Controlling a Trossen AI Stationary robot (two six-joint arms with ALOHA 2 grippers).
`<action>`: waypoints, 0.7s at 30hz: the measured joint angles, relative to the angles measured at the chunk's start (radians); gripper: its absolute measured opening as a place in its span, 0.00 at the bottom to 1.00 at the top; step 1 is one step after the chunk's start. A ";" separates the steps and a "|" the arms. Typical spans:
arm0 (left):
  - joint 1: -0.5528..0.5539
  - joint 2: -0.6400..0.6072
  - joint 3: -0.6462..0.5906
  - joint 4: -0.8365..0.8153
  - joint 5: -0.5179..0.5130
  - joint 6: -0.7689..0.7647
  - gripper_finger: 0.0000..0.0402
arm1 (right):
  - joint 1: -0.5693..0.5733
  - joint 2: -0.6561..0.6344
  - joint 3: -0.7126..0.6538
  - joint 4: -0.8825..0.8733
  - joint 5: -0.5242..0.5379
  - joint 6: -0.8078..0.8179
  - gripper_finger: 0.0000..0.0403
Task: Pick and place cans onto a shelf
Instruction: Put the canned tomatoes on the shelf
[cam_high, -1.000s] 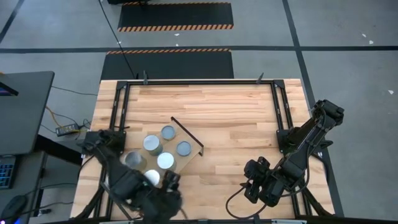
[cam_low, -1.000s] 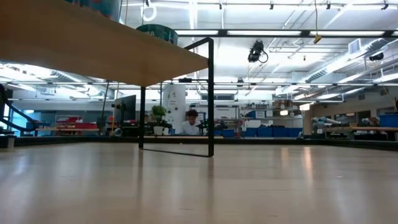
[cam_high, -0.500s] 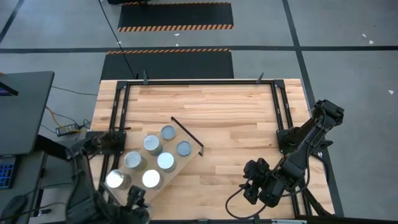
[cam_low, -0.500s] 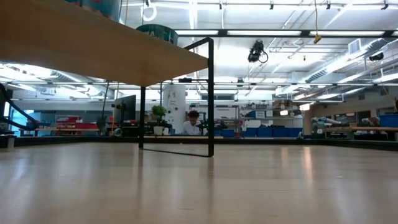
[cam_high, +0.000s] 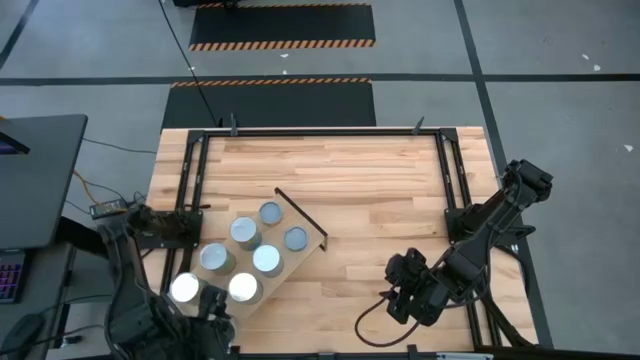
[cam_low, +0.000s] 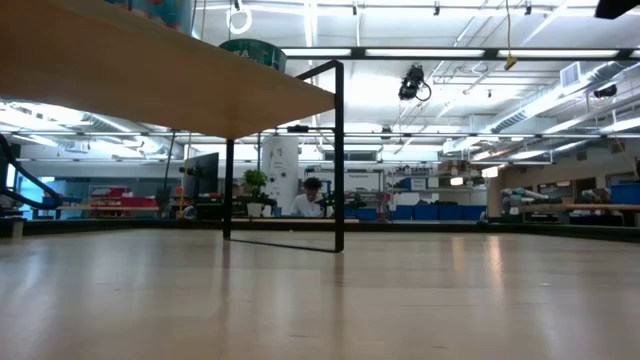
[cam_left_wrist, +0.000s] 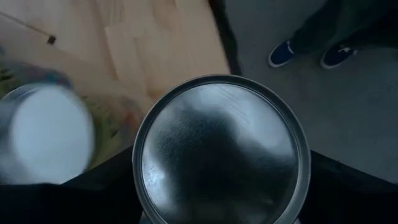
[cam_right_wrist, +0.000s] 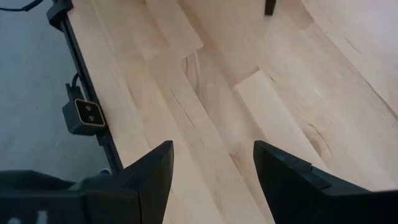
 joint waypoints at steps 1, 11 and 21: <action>-0.001 -0.018 -0.022 -0.003 0.000 0.004 0.77 | -0.001 0.000 0.000 0.001 0.000 -0.001 0.57; -0.022 -0.194 -0.328 0.184 -0.007 0.019 0.78 | -0.006 0.000 0.000 0.058 -0.047 0.007 0.57; -0.040 -0.279 -0.471 0.239 0.000 0.034 0.78 | -0.006 0.000 0.000 0.102 -0.044 0.014 0.57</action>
